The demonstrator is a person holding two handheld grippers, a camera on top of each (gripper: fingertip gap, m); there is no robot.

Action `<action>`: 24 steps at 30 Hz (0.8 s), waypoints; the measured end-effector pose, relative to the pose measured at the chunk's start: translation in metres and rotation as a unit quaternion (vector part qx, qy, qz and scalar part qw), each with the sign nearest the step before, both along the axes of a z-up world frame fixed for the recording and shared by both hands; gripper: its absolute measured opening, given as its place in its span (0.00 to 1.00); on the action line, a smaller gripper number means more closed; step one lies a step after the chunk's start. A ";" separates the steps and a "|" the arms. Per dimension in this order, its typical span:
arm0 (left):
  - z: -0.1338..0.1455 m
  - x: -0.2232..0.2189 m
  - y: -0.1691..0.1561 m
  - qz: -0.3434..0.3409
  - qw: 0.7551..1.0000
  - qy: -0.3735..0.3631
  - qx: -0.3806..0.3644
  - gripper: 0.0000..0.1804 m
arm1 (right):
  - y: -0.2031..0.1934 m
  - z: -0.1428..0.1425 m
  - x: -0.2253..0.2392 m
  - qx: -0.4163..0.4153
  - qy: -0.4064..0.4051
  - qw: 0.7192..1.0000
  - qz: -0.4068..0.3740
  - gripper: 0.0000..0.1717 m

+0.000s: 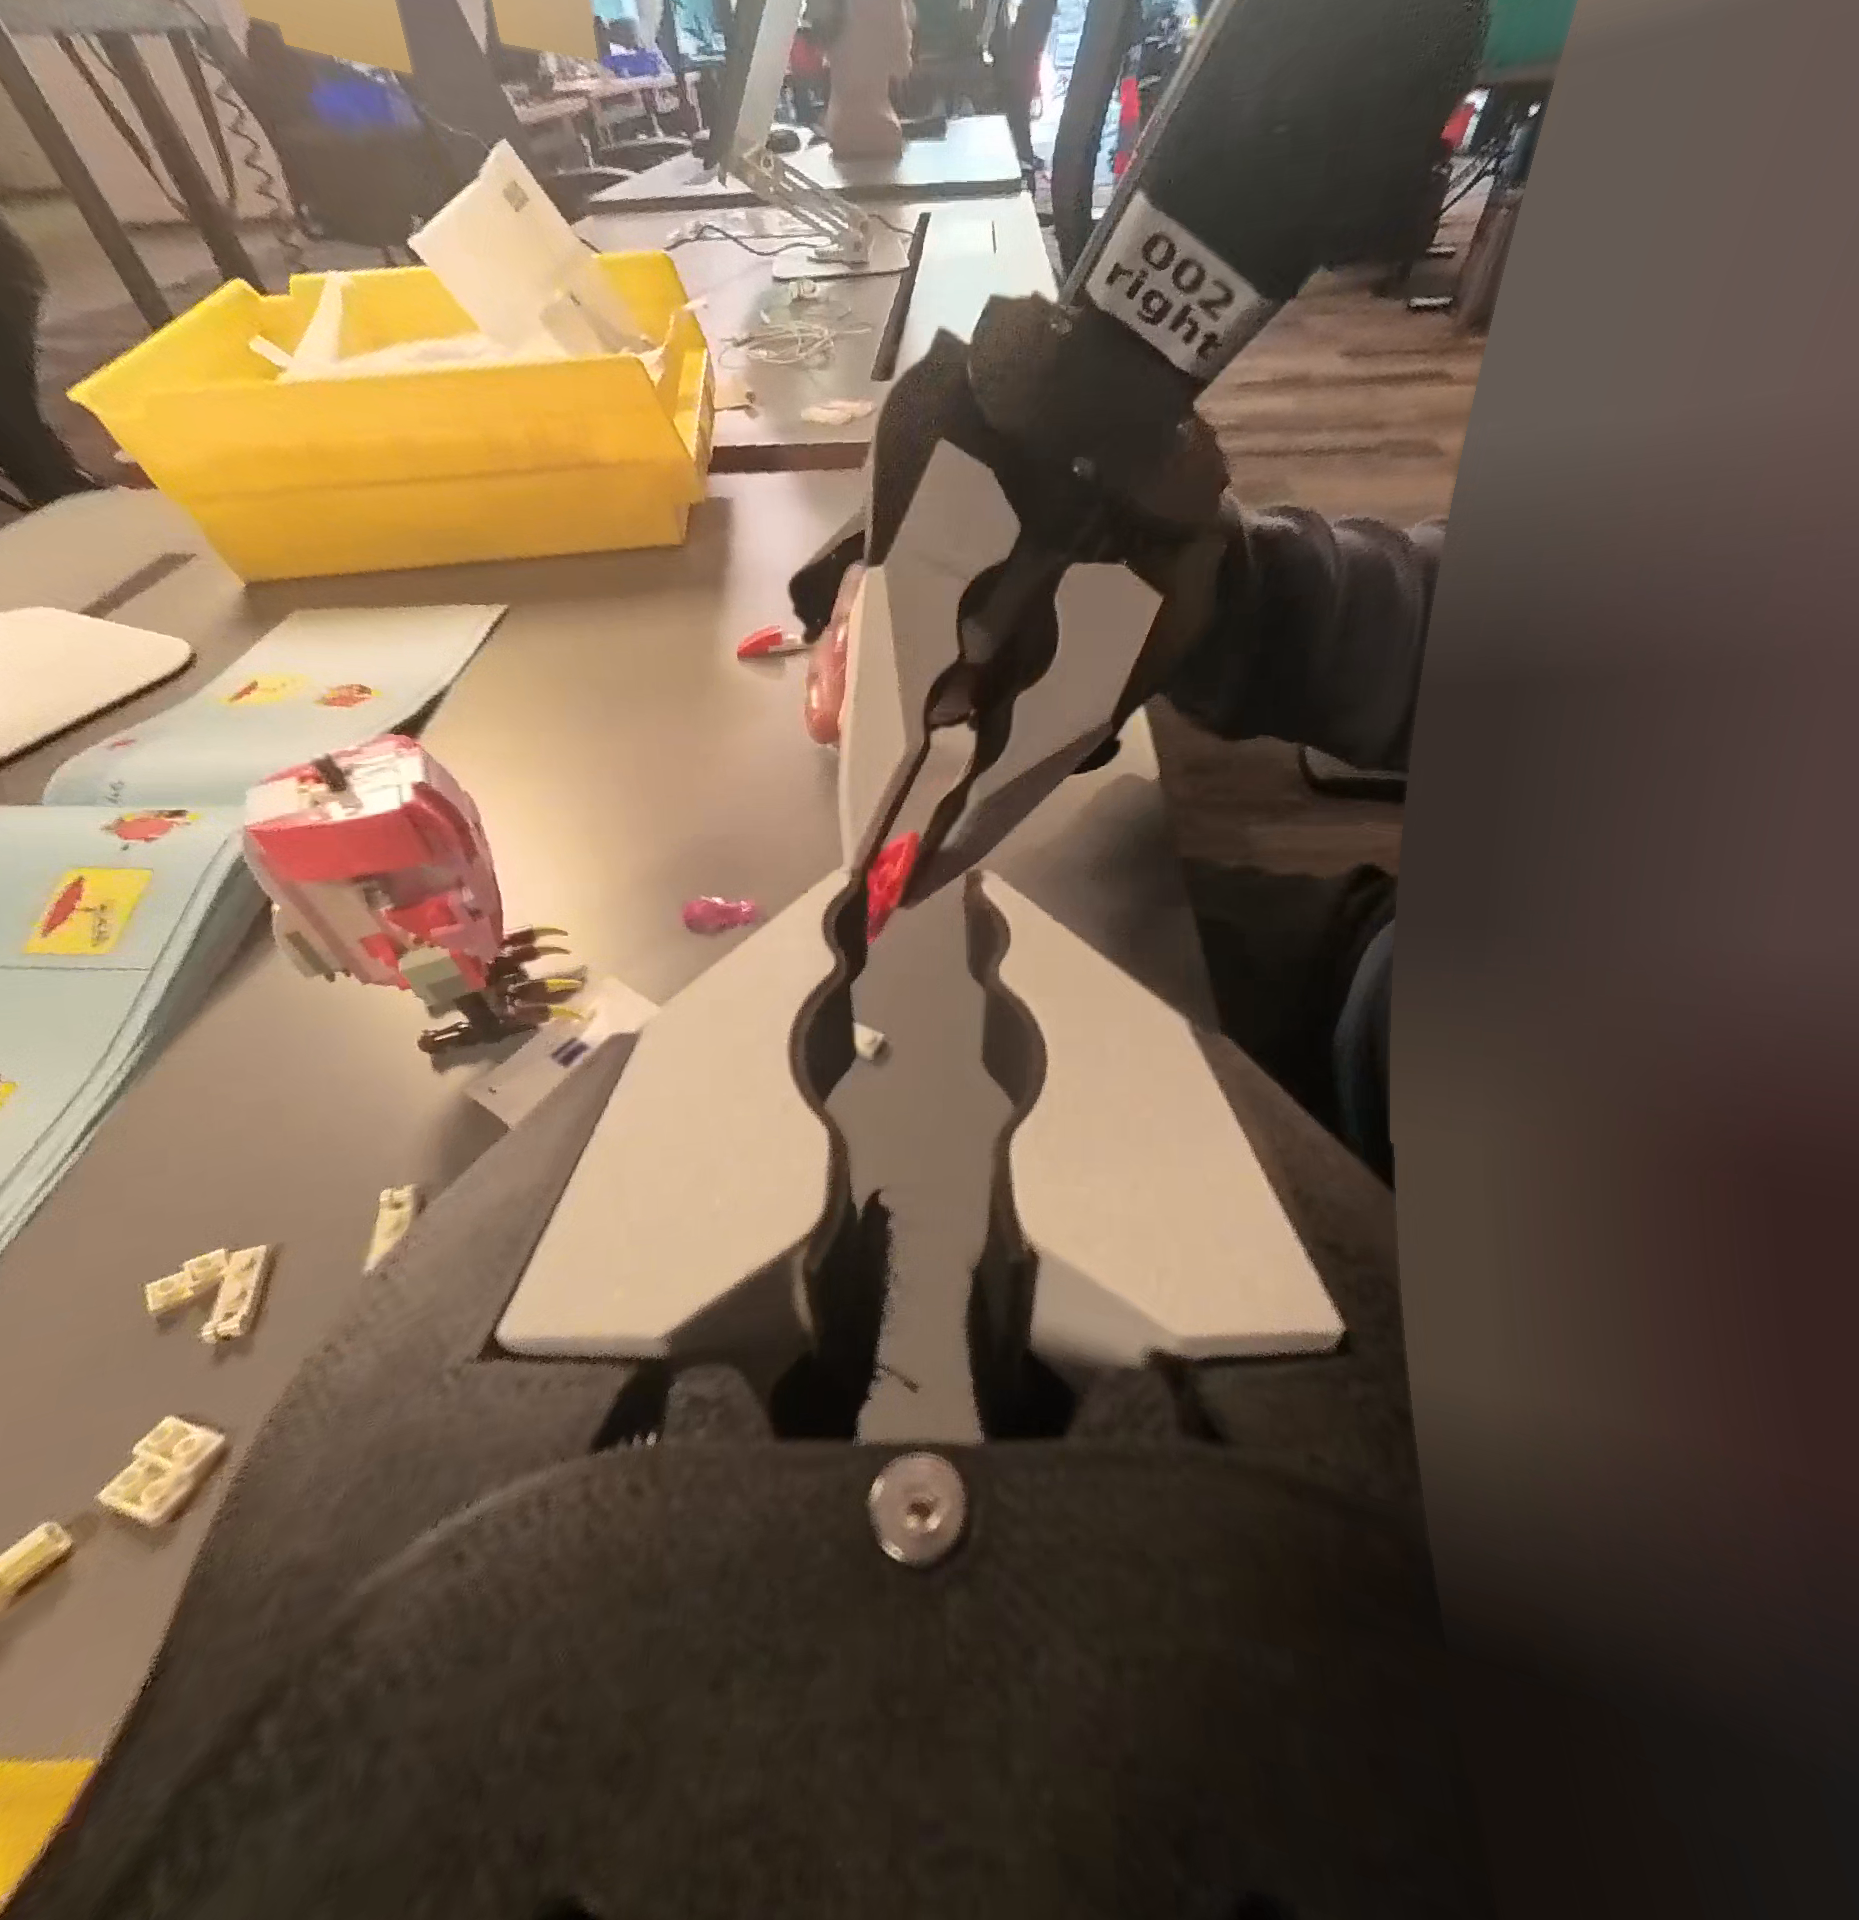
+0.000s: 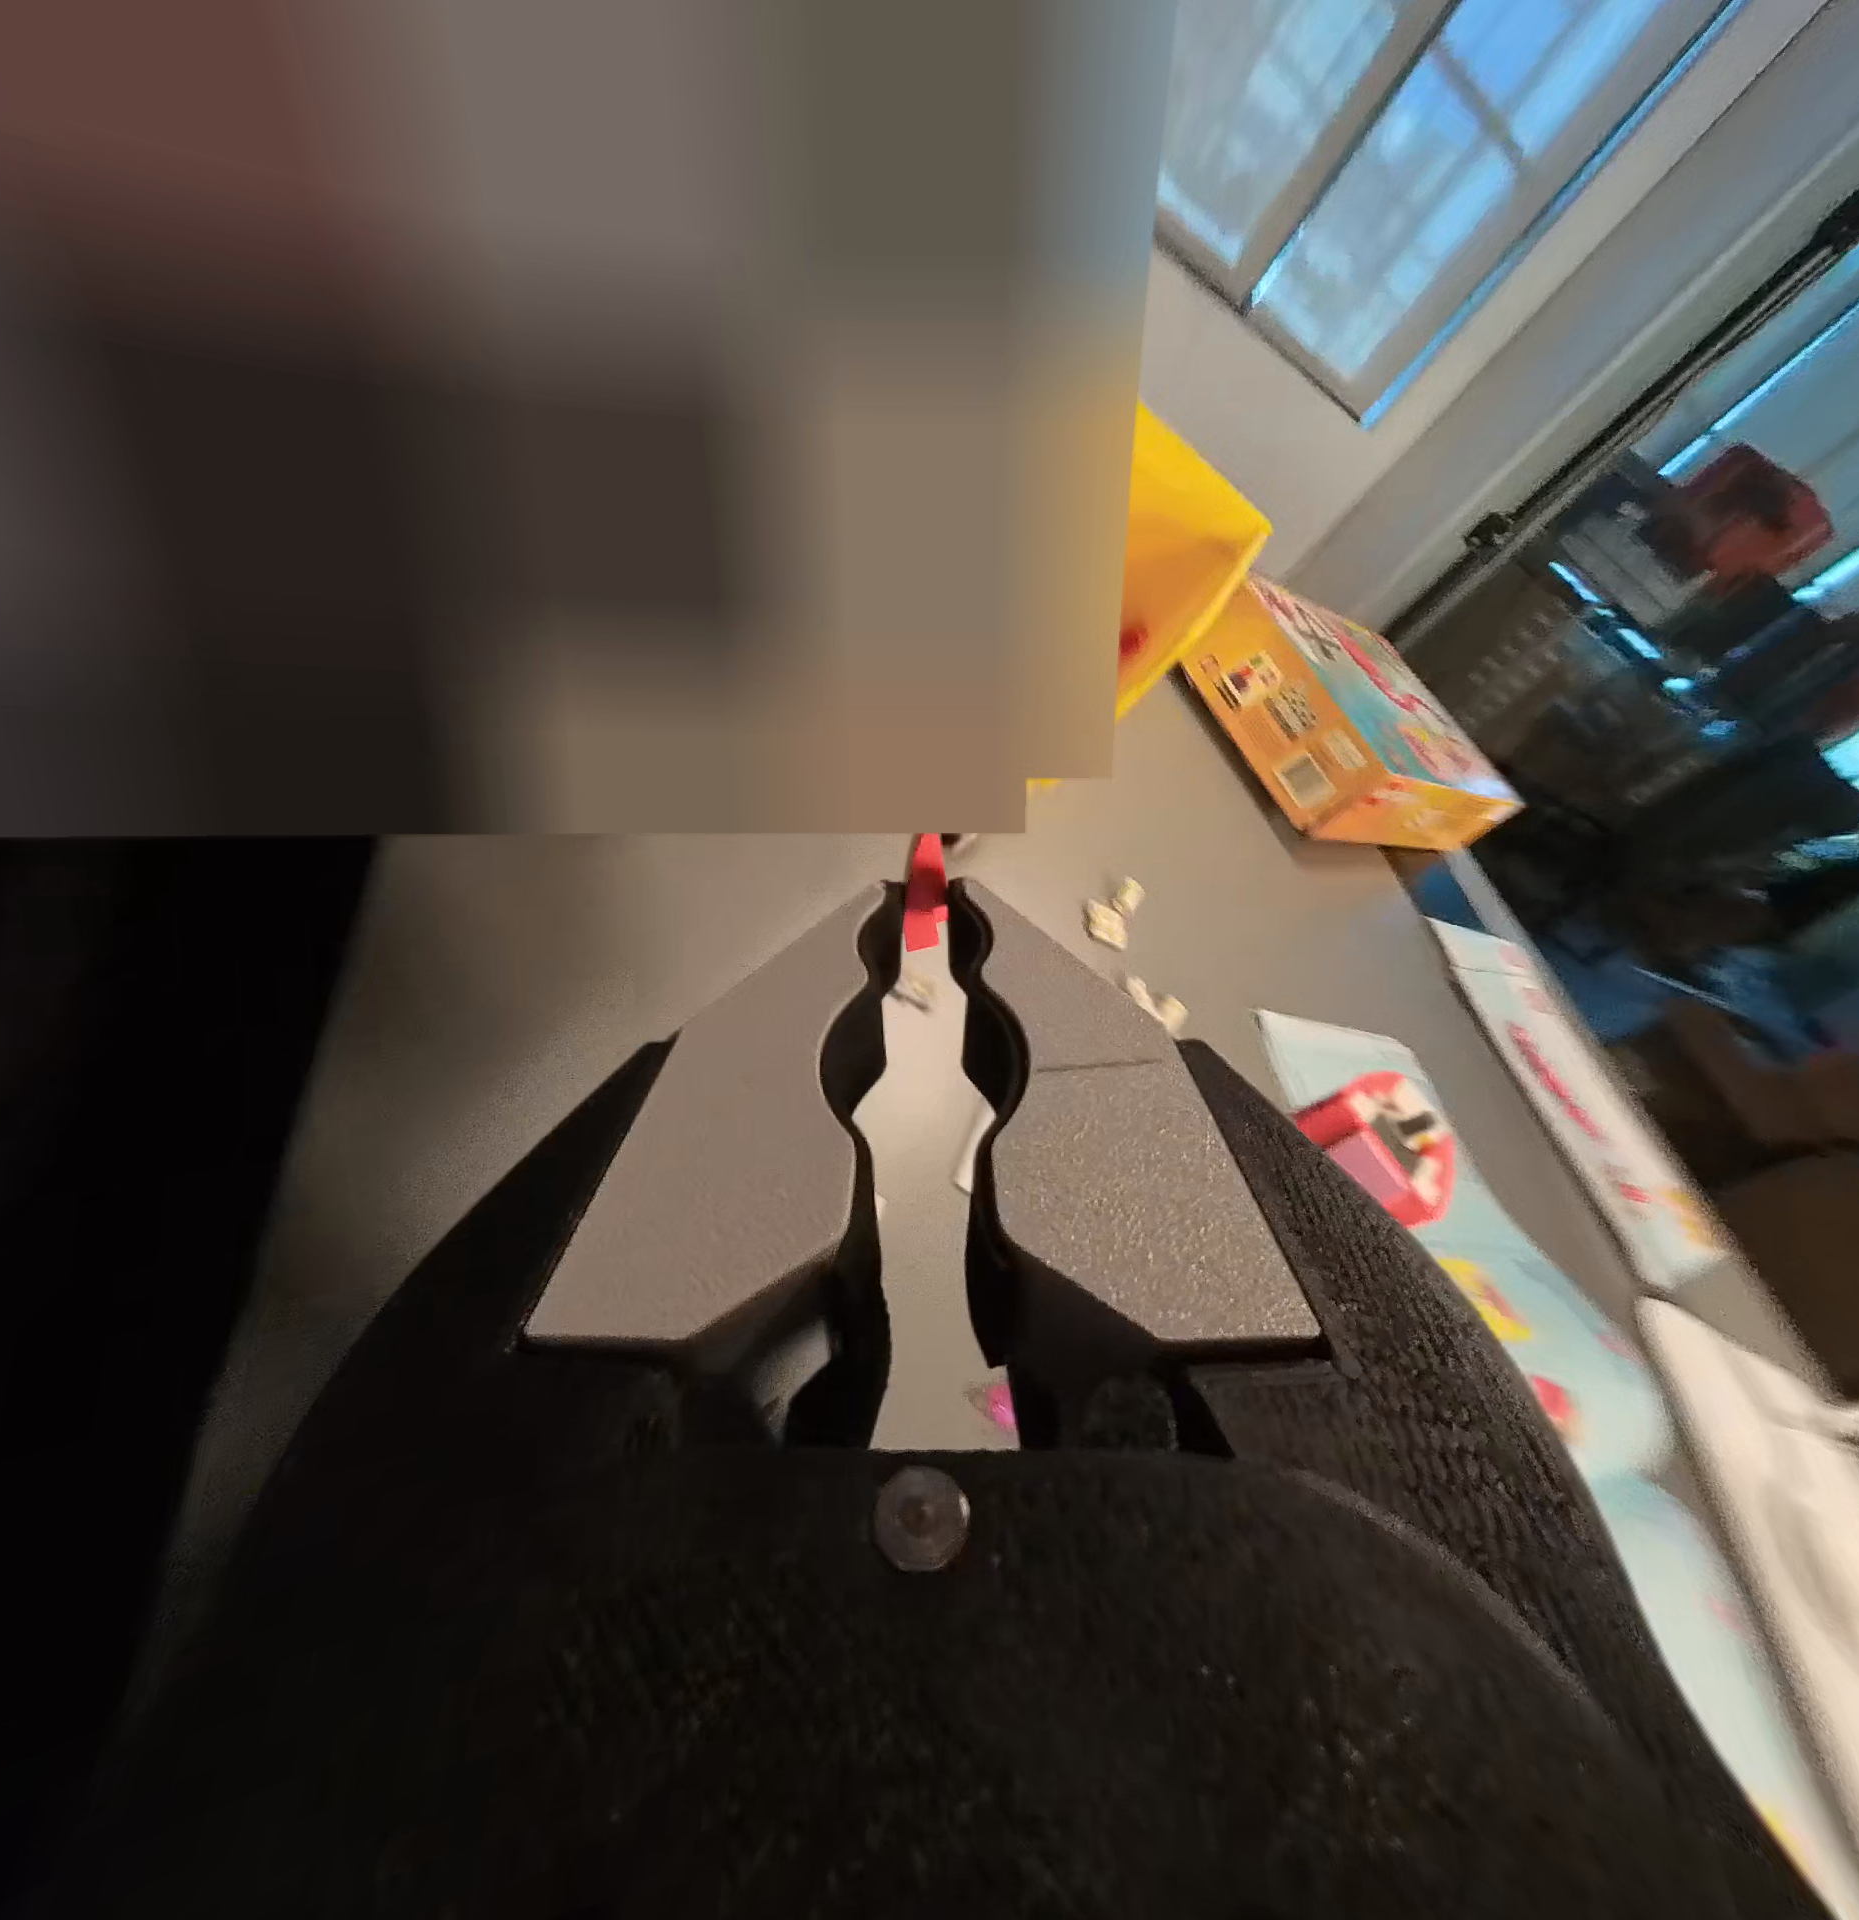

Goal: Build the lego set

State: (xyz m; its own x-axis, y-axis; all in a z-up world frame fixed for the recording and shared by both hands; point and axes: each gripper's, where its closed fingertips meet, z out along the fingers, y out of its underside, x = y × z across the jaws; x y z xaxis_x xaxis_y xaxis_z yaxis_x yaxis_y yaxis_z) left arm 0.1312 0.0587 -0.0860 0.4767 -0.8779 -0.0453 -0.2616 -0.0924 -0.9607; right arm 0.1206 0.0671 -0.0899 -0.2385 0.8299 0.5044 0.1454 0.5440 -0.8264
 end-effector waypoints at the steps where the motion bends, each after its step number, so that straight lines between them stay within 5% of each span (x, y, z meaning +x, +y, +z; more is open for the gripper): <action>1: -0.002 -0.001 0.001 0.006 1.000 0.014 0.011 0.09 | 0.002 -0.003 -0.001 0.022 -0.008 1.000 -0.008 0.04; 7: -0.018 -0.006 0.009 0.047 0.984 0.141 0.100 0.09 | 0.008 -0.017 -0.006 0.126 -0.054 0.990 -0.032 0.04; 13: -0.040 -0.013 0.017 0.050 0.964 0.228 0.126 0.03 | 0.007 -0.029 -0.010 0.141 -0.078 0.986 -0.036 0.04; 20: -0.061 -0.033 0.031 0.068 0.907 0.345 0.232 0.02 | 0.028 -0.061 0.015 -0.010 -0.214 0.975 -0.060 0.10; 24: -0.066 -0.029 0.026 0.046 0.906 0.338 0.252 0.02 | 0.034 -0.073 0.022 -0.031 -0.278 0.960 -0.028 0.14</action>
State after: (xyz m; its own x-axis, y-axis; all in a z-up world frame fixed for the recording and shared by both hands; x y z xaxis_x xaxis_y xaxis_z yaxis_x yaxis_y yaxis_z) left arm 0.1020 0.0852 -0.1522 0.2605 -0.6229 -0.7377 -0.8194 0.2614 -0.5101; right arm 0.1425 0.1007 -0.1629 -0.4111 0.8735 0.2609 0.6000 0.4747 -0.6440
